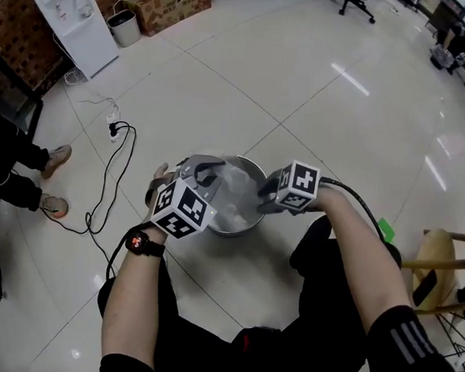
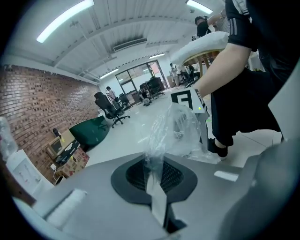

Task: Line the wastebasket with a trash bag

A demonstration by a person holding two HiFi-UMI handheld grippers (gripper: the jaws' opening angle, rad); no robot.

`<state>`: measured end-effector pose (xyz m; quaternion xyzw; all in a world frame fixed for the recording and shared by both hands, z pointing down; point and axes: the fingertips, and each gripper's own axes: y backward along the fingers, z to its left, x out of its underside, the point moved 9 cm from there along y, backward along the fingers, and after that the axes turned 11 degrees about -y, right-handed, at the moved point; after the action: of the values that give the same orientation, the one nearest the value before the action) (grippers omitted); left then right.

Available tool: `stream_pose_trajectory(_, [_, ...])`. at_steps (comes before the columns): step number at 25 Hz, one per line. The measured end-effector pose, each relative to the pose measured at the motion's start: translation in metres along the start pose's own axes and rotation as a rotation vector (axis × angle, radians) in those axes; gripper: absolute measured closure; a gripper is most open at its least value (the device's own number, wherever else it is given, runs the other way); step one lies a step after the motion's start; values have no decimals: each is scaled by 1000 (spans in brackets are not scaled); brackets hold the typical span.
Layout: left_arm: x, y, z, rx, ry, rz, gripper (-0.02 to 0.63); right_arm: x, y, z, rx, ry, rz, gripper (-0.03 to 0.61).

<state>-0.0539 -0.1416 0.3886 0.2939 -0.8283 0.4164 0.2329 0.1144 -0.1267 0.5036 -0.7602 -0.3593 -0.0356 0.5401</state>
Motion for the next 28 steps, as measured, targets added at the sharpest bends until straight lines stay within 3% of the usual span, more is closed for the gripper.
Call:
stream_pose_trajectory(4, [3,-19,-7,49,17,14,614,-22,42,3,71,30,-50,383])
stream_pose_trajectory(8, [1,-41,-19,109,19,36,614,-31,87,15,125,59,-208,371])
stream_pose_trajectory(13, [-5,-56,-26,135,52,40,614,-27,84,34,65,96,-255,324])
stream_pose_trajectory(18, [-8,-60,-33,165,49,56,555,-39,95,22,14,-11,-449,325])
stream_pose_trajectory(20, [-10,-57,-36,165,44,51,541,-38,89,21,21,-14,-408,333])
stream_pose_trajectory(22, [-12,-52,-38,159,33,47,524,-36,75,24,25,13,-328,384])
stream_pose_trajectory(25, [-19,-44,-41,171,10,43,478,-32,65,28,14,40,-267,569])
stream_pose_trajectory(28, [-25,-29,-43,199,-4,28,424,-28,68,30,24,61,-236,571])
